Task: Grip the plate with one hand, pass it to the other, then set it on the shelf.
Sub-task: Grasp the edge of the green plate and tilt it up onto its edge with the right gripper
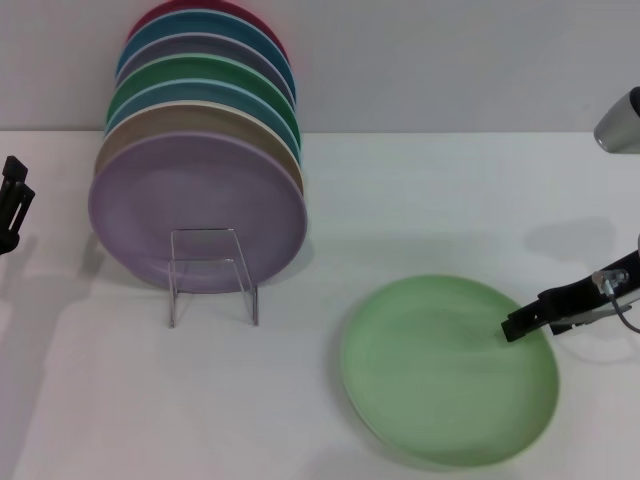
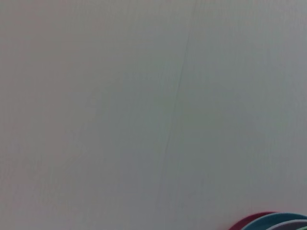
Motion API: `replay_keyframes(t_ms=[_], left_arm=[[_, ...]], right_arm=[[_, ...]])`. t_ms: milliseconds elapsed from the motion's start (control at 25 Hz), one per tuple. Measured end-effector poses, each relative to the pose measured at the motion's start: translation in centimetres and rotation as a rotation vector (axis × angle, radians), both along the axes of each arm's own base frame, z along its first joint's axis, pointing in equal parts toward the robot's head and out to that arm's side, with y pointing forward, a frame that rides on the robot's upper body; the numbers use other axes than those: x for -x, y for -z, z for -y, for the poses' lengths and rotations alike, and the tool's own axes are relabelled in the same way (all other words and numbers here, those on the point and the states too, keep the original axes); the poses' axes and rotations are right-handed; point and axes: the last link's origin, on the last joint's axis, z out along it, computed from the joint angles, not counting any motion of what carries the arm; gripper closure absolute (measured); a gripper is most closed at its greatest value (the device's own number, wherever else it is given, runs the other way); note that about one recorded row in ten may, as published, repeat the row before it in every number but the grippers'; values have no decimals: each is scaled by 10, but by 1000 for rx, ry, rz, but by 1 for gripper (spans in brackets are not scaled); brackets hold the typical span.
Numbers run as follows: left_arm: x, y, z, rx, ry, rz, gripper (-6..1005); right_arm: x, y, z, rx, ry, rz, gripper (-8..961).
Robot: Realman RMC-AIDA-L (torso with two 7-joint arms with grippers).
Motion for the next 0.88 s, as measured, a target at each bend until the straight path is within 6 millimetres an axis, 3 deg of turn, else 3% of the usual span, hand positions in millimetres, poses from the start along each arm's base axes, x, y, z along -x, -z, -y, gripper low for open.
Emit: replay_keyframes(t_ms=[640, 880], left_arm=[[1, -2, -2, -8, -6, -6, 206], [3, -5, -1, -19, -16, -2, 208]], right_arm=[[-9, 8, 3, 15, 31, -1, 260], [-10, 8, 3, 15, 34, 2, 439]])
